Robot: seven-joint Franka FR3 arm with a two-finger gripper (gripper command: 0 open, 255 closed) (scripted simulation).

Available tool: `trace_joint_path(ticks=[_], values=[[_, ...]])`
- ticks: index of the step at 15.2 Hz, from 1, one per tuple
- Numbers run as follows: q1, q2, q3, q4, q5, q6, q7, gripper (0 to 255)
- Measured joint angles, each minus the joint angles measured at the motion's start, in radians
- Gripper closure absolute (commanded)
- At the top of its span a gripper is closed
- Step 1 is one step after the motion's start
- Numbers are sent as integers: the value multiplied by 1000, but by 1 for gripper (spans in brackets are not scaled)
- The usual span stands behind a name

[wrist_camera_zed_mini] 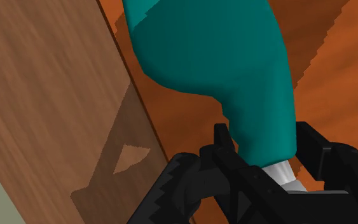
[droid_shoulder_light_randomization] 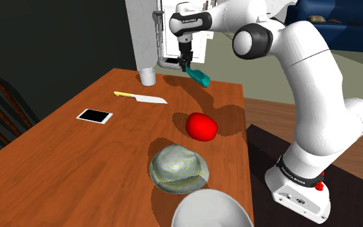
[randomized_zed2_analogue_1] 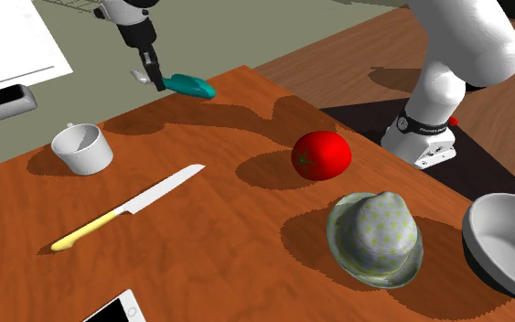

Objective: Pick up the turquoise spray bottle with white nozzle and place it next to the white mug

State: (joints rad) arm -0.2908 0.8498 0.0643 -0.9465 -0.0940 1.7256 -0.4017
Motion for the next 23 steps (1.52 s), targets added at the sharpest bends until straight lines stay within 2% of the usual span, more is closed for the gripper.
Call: trace_joint_path(ticks=[13, 20, 21, 23], values=[[-2, 39, -2, -107, -4, 145, 10, 255], [-2, 47, -2, -112, -4, 158, 10, 255], [-2, 47, -2, -112, -4, 158, 10, 0], [-2, 47, -2, -112, -5, 159, 10, 0]])
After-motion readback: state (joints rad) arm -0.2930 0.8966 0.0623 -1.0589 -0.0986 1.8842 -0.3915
